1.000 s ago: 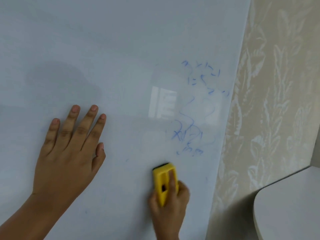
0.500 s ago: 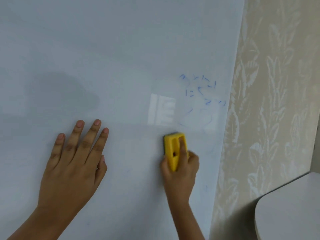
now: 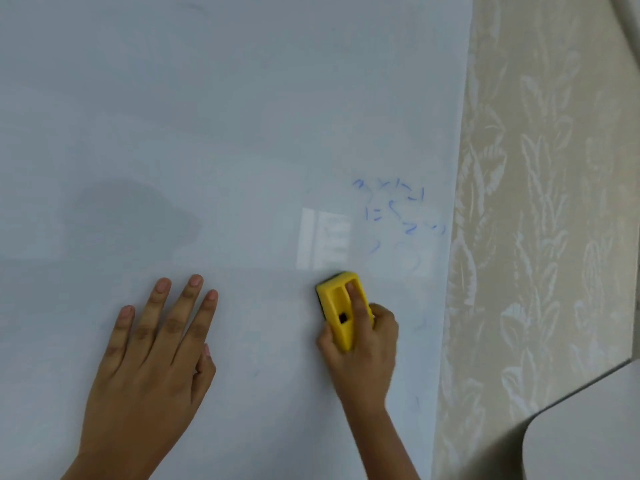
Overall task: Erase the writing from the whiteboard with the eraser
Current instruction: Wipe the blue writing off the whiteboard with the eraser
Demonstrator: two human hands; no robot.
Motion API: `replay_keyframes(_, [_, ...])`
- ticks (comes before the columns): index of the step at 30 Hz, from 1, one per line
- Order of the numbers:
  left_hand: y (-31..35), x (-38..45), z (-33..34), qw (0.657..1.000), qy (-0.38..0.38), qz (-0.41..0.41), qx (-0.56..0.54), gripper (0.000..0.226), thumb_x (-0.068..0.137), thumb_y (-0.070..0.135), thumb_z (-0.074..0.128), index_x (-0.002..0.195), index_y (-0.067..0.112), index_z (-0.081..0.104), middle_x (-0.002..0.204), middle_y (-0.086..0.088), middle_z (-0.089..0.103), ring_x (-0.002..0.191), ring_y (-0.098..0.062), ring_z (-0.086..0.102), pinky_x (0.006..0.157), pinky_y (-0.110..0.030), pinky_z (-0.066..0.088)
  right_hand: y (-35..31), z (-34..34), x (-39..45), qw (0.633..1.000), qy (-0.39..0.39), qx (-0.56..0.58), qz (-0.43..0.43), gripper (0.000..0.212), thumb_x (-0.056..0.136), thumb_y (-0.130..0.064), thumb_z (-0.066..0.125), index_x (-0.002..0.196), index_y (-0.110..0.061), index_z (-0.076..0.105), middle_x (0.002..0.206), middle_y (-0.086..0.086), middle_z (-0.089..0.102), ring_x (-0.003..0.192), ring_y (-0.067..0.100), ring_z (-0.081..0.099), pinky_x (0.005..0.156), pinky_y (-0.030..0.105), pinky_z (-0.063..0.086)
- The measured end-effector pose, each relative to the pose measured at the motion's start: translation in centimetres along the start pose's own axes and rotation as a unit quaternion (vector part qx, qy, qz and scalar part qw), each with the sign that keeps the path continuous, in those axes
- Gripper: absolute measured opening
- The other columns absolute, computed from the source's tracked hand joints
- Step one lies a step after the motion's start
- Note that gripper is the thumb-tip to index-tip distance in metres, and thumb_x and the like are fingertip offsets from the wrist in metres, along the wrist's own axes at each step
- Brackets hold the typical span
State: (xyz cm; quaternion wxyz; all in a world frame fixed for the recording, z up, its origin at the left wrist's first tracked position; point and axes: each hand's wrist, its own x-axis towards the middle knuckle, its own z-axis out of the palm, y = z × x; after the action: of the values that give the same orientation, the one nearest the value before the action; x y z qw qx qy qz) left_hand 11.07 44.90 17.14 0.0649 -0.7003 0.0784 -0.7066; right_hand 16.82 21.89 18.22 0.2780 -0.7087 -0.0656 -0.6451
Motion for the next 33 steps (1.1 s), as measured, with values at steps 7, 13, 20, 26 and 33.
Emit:
replay_keyframes(7, [0.1,-0.2,0.2,1.0,0.004,-0.001,0.018,0.051,0.093,0.022,0.034,0.141,0.005,0.042,0.149,-0.015,0.037,0.139,-0.034,0.028,0.113,-0.05,0.018,4.0,-1.6,10.9,0.942,0.083,0.041,0.324,0.059,0.082,-0.042,0.054,0.137,-0.029,0.036,0.117,0.016,0.043,0.11,0.035,0.044,0.085,0.044,0.04])
replay_keyframes(13, [0.1,-0.1,0.2,1.0,0.009,-0.002,0.015,0.051,0.092,0.022,0.034,0.141,0.006,0.041,0.151,-0.012,0.033,0.14,-0.033,0.026,0.114,-0.049,0.017,0.0,-0.6,7.0,0.997,0.018,0.029,0.073,0.065,0.074,-0.047,0.057,0.134,-0.035,0.038,0.107,0.008,0.047,0.094,0.02,0.044,0.072,0.036,0.043])
replay_keyframes(20, [0.3,0.3,0.0,1.0,0.015,-0.001,0.003,0.046,0.09,0.02,0.039,0.13,0.004,0.054,0.138,-0.017,0.051,0.131,-0.034,0.037,0.108,-0.05,0.027,4.2,-1.6,8.7,0.969,0.048,0.027,0.239,0.063,0.079,-0.045,0.054,0.137,-0.029,0.035,0.107,0.011,0.043,0.098,0.03,0.049,0.079,0.045,0.047])
replay_keyframes(26, [-1.3,7.8,-0.2,0.998,0.054,0.033,0.03,0.035,0.087,0.016,0.049,0.115,0.002,0.064,0.12,-0.022,0.062,0.116,-0.039,0.053,0.094,-0.048,0.038,4.0,-1.8,11.4,0.96,0.07,0.035,0.269,0.065,0.077,-0.049,0.048,0.137,-0.028,0.035,0.113,0.016,0.044,0.104,0.033,0.046,0.082,0.045,0.041])
replay_keyframes(33, [-1.2,9.0,0.3,0.997,0.03,0.066,0.037,0.044,0.091,0.02,0.045,0.13,0.0,0.053,0.136,-0.022,0.051,0.128,-0.041,0.045,0.104,-0.055,0.036,-2.7,-0.6,13.7,0.99,0.044,0.031,0.129,0.063,0.079,-0.044,0.056,0.137,-0.029,0.036,0.111,0.015,0.046,0.103,0.033,0.044,0.081,0.043,0.041])
